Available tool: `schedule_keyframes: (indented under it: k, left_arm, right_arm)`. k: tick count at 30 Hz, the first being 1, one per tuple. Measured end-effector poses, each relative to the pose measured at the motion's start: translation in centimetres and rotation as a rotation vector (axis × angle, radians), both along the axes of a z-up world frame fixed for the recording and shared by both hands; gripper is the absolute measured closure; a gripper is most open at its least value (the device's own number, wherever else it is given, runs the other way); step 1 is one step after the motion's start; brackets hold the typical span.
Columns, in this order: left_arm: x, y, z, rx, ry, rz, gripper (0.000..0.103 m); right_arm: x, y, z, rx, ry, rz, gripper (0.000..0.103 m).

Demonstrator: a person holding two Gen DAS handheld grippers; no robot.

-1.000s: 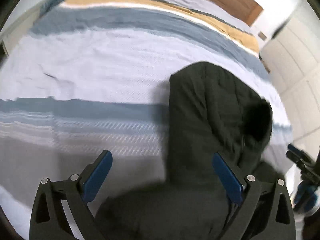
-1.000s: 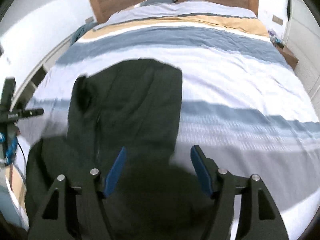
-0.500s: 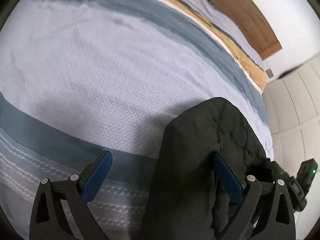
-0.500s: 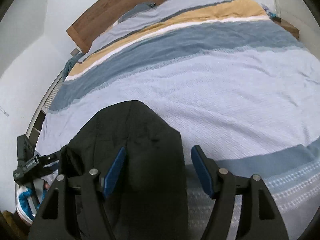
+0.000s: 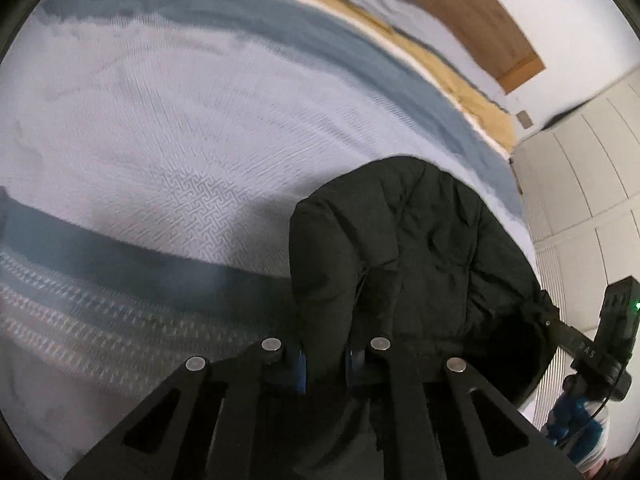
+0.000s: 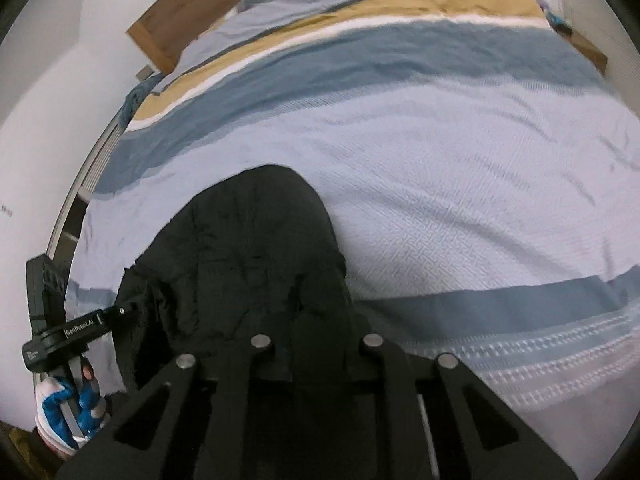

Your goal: Fold large clothes

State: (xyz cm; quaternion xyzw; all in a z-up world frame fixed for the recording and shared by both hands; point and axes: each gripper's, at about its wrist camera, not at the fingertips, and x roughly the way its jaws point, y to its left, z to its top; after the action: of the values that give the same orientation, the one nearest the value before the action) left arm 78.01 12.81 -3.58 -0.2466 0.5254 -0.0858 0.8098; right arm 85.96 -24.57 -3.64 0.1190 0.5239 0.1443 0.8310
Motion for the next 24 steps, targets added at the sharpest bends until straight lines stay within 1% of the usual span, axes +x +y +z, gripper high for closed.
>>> schedule_keyframes:
  k: [4, 5, 7, 9, 11, 13, 17, 20, 21, 24]
  left_arm:
    - [-4.1, -0.3, 2.5, 0.028, -0.026, -0.023, 0.091]
    - [-5.5, -0.3, 3.1, 0.025, -0.032, -0.025, 0.091]
    - [-7.8, -0.4, 4.0, 0.045, -0.046, -0.032, 0.091]
    - [-10.6, -0.5, 4.4, 0.076, -0.061, -0.050, 0.091]
    - [-13.1, -1.1, 4.1, 0.095, -0.066, -0.062, 0.092]
    - [-15.5, -0.8, 3.1, 0.103, -0.059, -0.065, 0.092]
    - [-19.4, -0.6, 0.6, 0.118, -0.045, -0.062, 0.093]
    - [-21.0, -0.4, -1.1, 0.109, -0.028, -0.047, 0.097]
    - [-21.5, -0.4, -1.6, 0.111, -0.020, -0.043, 0.102]
    - [-22.6, -0.4, -2.6, 0.122, -0.013, -0.043, 0.102]
  right_arm:
    - [-3.5, 0.6, 3.6, -0.028, -0.018, 0.046, 0.090]
    - [-4.6, 0.7, 4.4, -0.032, -0.022, 0.055, 0.090]
    - [-7.1, 0.6, 5.7, -0.018, -0.037, 0.069, 0.090]
    - [-10.0, 0.5, 6.7, -0.008, -0.066, 0.089, 0.090]
    - [-12.7, 0.2, 7.0, 0.002, -0.089, 0.102, 0.090]
    - [-15.7, -0.7, 6.3, 0.013, -0.103, 0.093, 0.090]
    - [-20.1, -2.2, 3.5, 0.008, -0.096, 0.074, 0.090]
    - [-22.2, -2.9, 1.5, 0.004, -0.094, 0.054, 0.090]
    - [-22.7, -3.1, 0.8, 0.001, -0.091, 0.049, 0.090]
    - [-23.8, -3.6, -0.4, 0.001, -0.099, 0.034, 0.090]
